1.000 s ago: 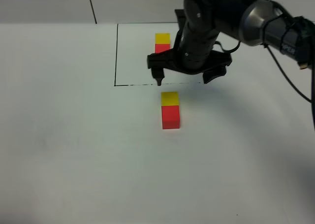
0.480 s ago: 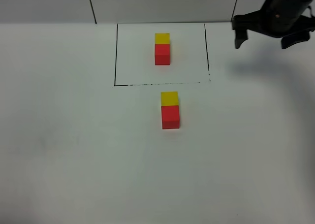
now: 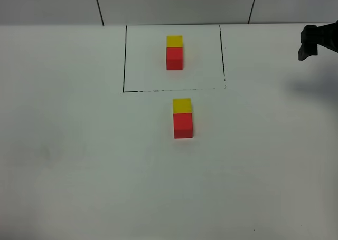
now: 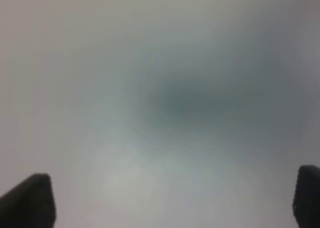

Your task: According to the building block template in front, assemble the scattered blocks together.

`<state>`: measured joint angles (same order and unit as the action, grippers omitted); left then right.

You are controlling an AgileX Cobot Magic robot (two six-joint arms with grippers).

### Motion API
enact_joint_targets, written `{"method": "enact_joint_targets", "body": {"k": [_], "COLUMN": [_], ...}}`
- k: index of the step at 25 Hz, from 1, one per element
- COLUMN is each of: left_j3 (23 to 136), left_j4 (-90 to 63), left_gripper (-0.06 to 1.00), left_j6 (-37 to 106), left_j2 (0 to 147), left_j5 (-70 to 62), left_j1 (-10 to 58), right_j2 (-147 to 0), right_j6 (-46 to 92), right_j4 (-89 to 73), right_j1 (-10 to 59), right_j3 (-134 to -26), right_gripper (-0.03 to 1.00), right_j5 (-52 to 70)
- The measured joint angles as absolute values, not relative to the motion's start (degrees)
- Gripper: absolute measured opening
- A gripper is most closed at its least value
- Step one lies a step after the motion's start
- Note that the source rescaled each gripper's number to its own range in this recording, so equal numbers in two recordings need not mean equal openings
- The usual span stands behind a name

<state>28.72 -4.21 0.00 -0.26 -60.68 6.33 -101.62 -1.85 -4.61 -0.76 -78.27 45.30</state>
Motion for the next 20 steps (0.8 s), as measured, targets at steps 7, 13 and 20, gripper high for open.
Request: {"method": "enact_joint_targets", "body": {"k": [7, 13, 20], "left_j3": [28.72, 28.72, 28.72], "left_j4": [-4.21, -4.21, -4.21], "left_gripper": [0.71, 0.71, 0.71], "left_j6": [0.00, 0.00, 0.00], "left_j2": [-0.26, -0.26, -0.26], "left_j5": [-60.68, -60.68, -60.68], "left_j1": [6.33, 6.33, 6.33], "right_j2": [-84.72, -65.25, -42.06], "right_j6": [-1.21, -1.52, -2.21], "right_j4": [-4.66, -4.06, -4.18], "right_j1": [-0.12, -0.12, 1.77], "right_j3": [-65.15, -51.92, -39.74], "right_gripper": [0.96, 0.96, 0.96], "right_j5": [42.90, 42.23, 42.60]}}
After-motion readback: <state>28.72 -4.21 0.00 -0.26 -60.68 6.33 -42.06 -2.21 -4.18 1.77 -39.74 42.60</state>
